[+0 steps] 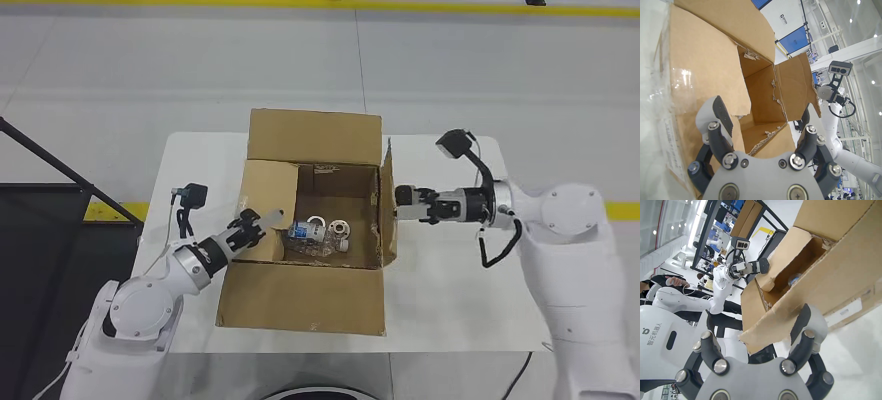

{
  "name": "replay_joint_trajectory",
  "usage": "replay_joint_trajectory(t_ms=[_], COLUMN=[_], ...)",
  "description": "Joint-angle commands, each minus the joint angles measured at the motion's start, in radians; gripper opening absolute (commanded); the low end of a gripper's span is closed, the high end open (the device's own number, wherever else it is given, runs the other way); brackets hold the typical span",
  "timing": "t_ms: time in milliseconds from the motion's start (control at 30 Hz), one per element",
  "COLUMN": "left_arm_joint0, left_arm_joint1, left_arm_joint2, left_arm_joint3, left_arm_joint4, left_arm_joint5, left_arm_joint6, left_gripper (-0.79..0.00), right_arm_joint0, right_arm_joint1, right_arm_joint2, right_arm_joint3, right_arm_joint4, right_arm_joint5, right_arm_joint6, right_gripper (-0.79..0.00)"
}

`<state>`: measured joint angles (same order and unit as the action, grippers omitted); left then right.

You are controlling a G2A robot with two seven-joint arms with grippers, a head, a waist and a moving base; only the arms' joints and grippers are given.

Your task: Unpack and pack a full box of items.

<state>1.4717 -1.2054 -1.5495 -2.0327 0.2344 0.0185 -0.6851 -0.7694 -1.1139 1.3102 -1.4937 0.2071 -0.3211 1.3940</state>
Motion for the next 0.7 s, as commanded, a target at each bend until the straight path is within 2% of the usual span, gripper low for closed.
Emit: replay_joint_trajectory(t_ms=[0,367,667], left_arm_joint0=[0.004,0.032,0.062], left_arm_joint1=[0.001,0.008,0.016], left_arm_joint2=[0.0,-0.019,-0.127], left_arm_joint3=[0.0,-0.024,-0.087], left_arm_joint4=[-0.003,-0.013,-0.114], left_arm_joint5=[-0.001,-0.007,-0.019], left_arm_joint6=[0.004,0.034,0.042], left_gripper=[0.0,0.0,0.0], right_arm_joint0=[0.001,-0.004,-0.023], right_arm_joint1=[-0.005,-0.026,-0.025], right_arm_joint2=[-0.044,-0.217,-0.246], right_arm_joint3=[-0.011,-0.048,-0.082], right_arm_joint4=[-0.038,-0.263,-0.345], right_arm_joint5=[-0.004,-0.005,-0.008], right_arm_joint6=[-0.047,-0.246,-0.319], right_gripper=[0.0,0.0,0.0])
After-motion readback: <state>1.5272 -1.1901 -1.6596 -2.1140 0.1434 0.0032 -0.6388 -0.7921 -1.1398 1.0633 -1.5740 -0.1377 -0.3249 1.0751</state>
